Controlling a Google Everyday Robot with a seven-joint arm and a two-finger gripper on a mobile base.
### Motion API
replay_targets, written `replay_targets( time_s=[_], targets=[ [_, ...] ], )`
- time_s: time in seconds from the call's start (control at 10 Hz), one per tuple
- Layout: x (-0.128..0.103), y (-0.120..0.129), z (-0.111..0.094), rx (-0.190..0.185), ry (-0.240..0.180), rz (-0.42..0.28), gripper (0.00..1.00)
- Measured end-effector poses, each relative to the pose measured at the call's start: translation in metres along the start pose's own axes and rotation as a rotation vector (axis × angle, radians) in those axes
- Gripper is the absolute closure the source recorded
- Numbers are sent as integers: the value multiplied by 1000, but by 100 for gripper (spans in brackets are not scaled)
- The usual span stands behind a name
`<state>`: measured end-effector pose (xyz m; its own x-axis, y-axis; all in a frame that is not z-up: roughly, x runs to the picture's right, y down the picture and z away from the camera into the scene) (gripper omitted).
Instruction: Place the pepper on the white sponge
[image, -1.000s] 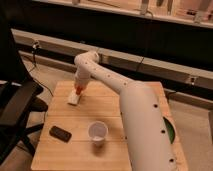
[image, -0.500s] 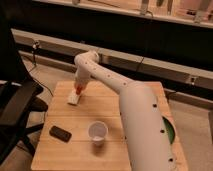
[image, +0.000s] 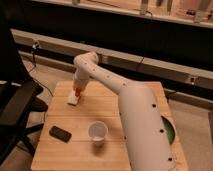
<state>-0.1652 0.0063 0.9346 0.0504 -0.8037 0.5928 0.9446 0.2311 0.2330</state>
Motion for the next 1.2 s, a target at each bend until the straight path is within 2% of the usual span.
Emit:
replay_targets(
  time_s=[0.1,0.5,0.6,1.0,1.1,1.2],
  targets=[
    [-6,-6,4,6,-15,-24,67],
    [-16,-19,16,20,-50,-60,29],
    [-18,-27,20,26,-61,-73,24],
    [-21,-41,29,41,-84,-101,23],
    [-19,-41,28,41,-78,-102,26],
    [-18,-40,27,43,-76,-98,33]
  ],
)
